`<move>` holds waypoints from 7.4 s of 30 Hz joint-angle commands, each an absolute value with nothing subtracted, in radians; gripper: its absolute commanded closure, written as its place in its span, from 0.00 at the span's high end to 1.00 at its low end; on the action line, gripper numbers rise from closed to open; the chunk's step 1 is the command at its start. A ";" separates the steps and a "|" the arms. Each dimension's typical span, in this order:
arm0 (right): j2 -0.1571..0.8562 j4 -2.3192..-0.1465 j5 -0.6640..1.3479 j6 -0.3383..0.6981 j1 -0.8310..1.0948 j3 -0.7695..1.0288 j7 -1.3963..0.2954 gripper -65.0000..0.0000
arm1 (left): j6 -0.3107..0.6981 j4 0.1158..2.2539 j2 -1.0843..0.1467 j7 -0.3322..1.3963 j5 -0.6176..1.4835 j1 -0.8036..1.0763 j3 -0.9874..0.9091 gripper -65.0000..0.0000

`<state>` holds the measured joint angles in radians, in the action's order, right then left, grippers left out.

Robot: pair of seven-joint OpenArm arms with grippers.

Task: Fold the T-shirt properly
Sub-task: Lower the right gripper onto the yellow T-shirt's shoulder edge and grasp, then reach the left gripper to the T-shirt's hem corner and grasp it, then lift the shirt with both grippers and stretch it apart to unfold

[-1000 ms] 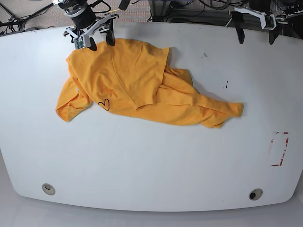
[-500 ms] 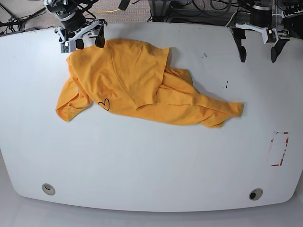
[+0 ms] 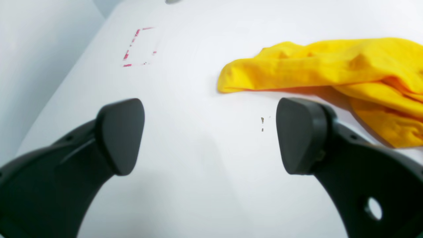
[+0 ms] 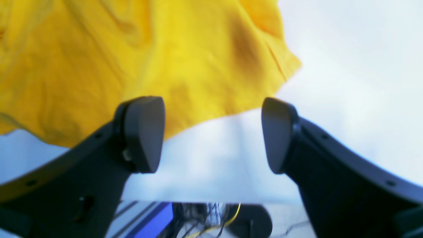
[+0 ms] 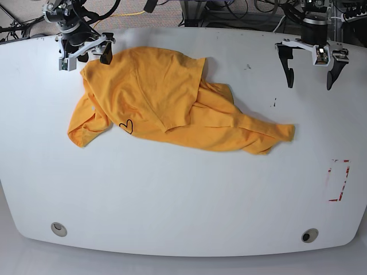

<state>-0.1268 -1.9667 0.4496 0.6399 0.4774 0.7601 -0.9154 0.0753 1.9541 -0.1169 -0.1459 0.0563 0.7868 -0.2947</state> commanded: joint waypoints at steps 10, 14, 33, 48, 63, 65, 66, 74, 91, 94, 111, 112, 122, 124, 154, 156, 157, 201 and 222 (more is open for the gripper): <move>-0.122 -1.847 0.467 0.693 0.401 0.871 -1.013 0.67 | 0.071 1.969 -0.120 -0.054 0.061 0.740 -0.278 0.91; -0.128 -1.839 0.467 0.698 0.400 0.871 -1.026 0.67 | 0.071 1.971 -0.120 -0.054 0.059 0.742 -0.278 0.91; -0.127 -1.707 0.467 0.698 0.328 0.794 -1.040 0.51 | 0.068 1.972 -0.125 -0.054 0.062 0.734 -0.283 0.91; -0.127 -1.721 0.467 0.698 0.348 0.788 -1.041 0.00 | 0.067 1.977 -0.045 0.191 0.065 0.536 -0.312 1.00; -0.122 -1.814 0.466 0.698 0.358 0.786 -1.041 0.00 | 0.073 1.876 0.012 0.674 0.064 0.093 -0.369 1.00; -0.122 -1.814 0.466 0.698 0.358 0.786 -1.041 0.00 | 0.073 1.828 0.012 0.682 0.064 0.056 -0.369 1.00; -0.122 -1.814 0.464 0.698 0.360 0.786 -1.041 0.00 | 0.073 1.796 0.012 0.687 0.064 0.031 -0.369 1.00; -0.122 -1.814 0.461 0.698 0.363 0.786 -1.041 0.00 | 0.073 1.607 0.007 0.700 0.064 -0.087 -0.369 1.00; -0.122 -1.816 0.466 0.698 0.361 0.786 -1.041 0.00 | 0.073 1.346 0.005 0.699 0.064 -0.170 -0.369 0.94; -0.122 -1.816 0.466 0.698 0.361 0.786 -1.041 0.00 | 0.073 1.319 0.005 0.694 0.064 -0.170 -0.360 0.67; -0.104 -2.006 0.539 0.698 0.317 0.786 -1.107 0.00 | 0.200 1.607 -0.016 0.704 0.059 -0.137 -0.354 0.04; -0.079 -2.006 0.565 0.698 0.305 0.786 -1.122 0.00 | 0.200 1.636 -0.021 0.714 0.058 -0.137 -0.354 0.04; 0.013 -2.006 0.667 0.698 0.151 0.786 -1.175 0.00 | 0.202 1.830 -0.079 0.780 0.061 -0.182 -0.358 0.04; 0.025 -2.006 0.667 0.698 0.128 0.785 -1.175 0.00 | 0.202 1.857 -0.104 0.794 0.059 -0.189 -0.360 0.04; 0.469 -1.791 0.615 0.698 -0.622 0.375 -1.175 0.00 | 0.199 1.782 -0.223 1.020 0.062 -0.858 -0.341 0.04; 0.493 -1.750 0.616 0.698 -0.685 0.340 -1.175 0.00 | 0.199 1.764 -0.223 1.021 0.062 -0.894 -0.323 0.04; 0.504 -1.733 0.616 0.698 -0.723 0.323 -1.175 0.00 | 0.199 1.756 -0.226 1.021 0.062 -0.909 -0.318 0.04; 0.475 -1.899 0.616 0.698 -0.351 0.343 -1.214 0.00 | 0.272 1.949 -0.214 1.047 0.067 -0.377 -0.315 0.04; 0.288 -1.945 0.616 0.698 0.136 0.611 -1.231 0.00 | 0.344 1.989 -0.154 1.044 0.065 0.113 -0.450 0.04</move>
<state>0.2951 -1.9301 0.6243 0.7002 0.1013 0.5682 -1.2354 0.3344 1.9736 -0.1608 1.0607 0.0761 0.1005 -0.4175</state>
